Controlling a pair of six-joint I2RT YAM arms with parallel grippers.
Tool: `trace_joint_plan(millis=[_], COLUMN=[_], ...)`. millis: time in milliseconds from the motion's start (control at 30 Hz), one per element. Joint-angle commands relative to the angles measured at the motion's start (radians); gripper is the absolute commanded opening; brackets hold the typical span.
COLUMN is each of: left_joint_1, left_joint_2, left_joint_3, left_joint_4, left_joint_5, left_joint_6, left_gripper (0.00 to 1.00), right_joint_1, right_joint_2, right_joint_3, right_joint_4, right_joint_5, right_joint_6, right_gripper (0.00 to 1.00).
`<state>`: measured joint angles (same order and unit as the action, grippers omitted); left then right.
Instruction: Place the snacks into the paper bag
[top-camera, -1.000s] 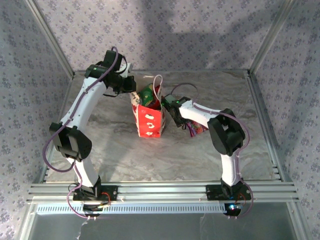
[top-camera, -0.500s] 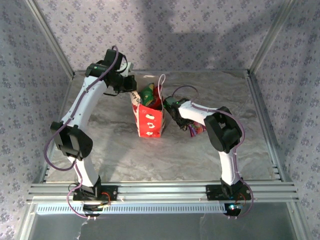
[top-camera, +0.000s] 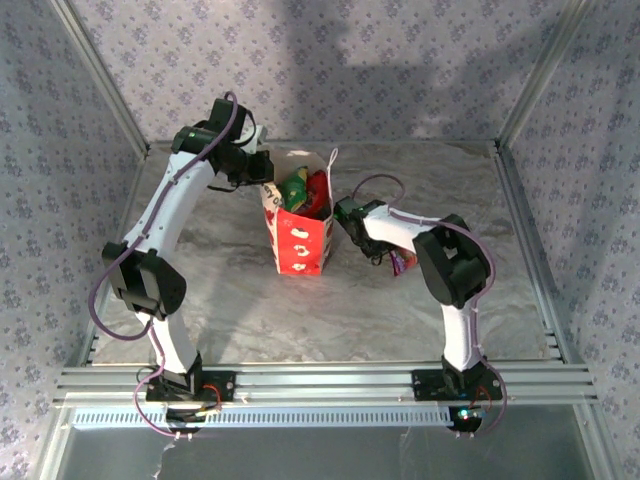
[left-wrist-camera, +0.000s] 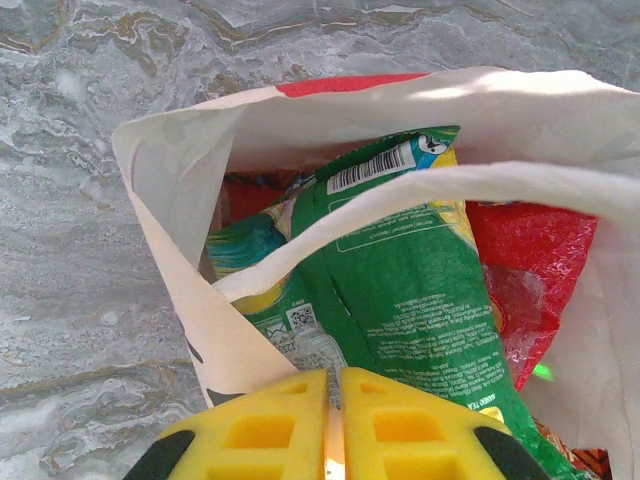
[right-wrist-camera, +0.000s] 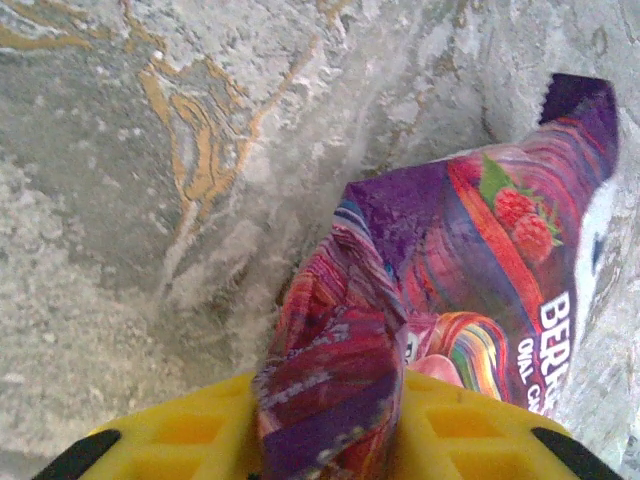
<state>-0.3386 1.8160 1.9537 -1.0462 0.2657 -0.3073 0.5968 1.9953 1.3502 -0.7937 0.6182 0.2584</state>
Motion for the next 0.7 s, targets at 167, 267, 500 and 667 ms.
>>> trace_joint_plan(millis=[167,267,500,667], left_joint_1=[-0.004,-0.007,-0.015,-0.017], left_joint_2=[0.021,0.031,0.031,0.037], left_joint_3=[0.032,0.056,0.065,0.071], left_joint_4=[-0.038,-0.048,-0.048,-0.055], left_joint_5=[0.006,0.015,0.021,0.021], left_joint_6=[-0.002,0.0,0.004,0.008], left_gripper=[0.13,0.13,0.13,0.13], right_joint_1=[-0.011,-0.018,-0.019,-0.017], right_joint_2=[-0.191,-0.255,-0.437,-0.571], right_joint_3=[-0.072,-0.1,-0.149,-0.206], right_joint_4=[-0.018,-0.013,0.009,0.019], right_joint_5=[-0.075,-0.093,-0.144,-0.163], right_joint_6=[0.037,0.051,0.071,0.08], right_gripper=[0.15,0.08,0.0,0.0])
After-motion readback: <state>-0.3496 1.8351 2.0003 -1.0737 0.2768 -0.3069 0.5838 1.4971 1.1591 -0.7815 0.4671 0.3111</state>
